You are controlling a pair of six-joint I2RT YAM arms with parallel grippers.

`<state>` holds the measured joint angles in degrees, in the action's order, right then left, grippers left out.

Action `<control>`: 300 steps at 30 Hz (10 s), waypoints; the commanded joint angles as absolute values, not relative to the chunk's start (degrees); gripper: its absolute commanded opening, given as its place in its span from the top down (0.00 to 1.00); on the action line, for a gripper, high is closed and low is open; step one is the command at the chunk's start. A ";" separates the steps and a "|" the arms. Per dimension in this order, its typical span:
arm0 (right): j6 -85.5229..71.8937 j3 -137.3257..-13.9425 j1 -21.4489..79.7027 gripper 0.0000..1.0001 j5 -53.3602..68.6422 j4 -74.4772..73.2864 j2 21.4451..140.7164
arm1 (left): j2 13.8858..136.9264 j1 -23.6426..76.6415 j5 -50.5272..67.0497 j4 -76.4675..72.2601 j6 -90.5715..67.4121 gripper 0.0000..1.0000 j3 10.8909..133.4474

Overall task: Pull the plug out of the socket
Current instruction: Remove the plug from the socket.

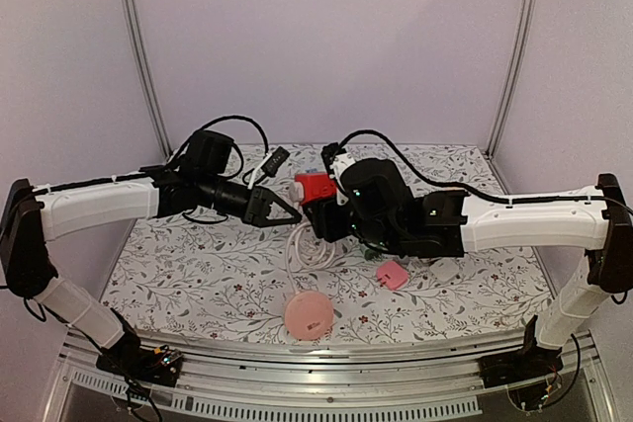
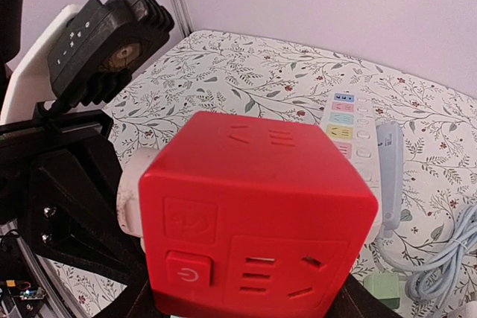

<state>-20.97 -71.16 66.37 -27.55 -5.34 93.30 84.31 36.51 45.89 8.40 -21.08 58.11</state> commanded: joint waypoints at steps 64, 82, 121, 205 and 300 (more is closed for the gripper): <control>-29.29 -75.79 63.88 0.86 -31.70 -8.06 93.85 | 81.45 32.60 44.35 7.47 -21.10 1.00 57.66; -39.10 -80.24 60.86 0.86 -27.01 -0.57 92.11 | 84.75 38.63 44.15 7.17 -21.28 1.00 57.83; -26.97 -73.69 60.85 0.88 -28.31 -5.74 94.33 | 82.21 31.42 46.50 8.29 -21.07 1.00 58.71; -13.04 -77.17 67.93 0.90 -26.01 -5.28 94.52 | 83.30 33.22 49.74 7.90 -21.51 0.95 59.24; -13.56 -82.07 67.97 0.90 -24.41 -6.52 98.50 | 84.73 30.74 49.24 6.44 -24.06 0.47 58.62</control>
<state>-15.33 -78.48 66.72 -22.87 -10.41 98.74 83.66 30.96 48.97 7.73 -23.88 58.50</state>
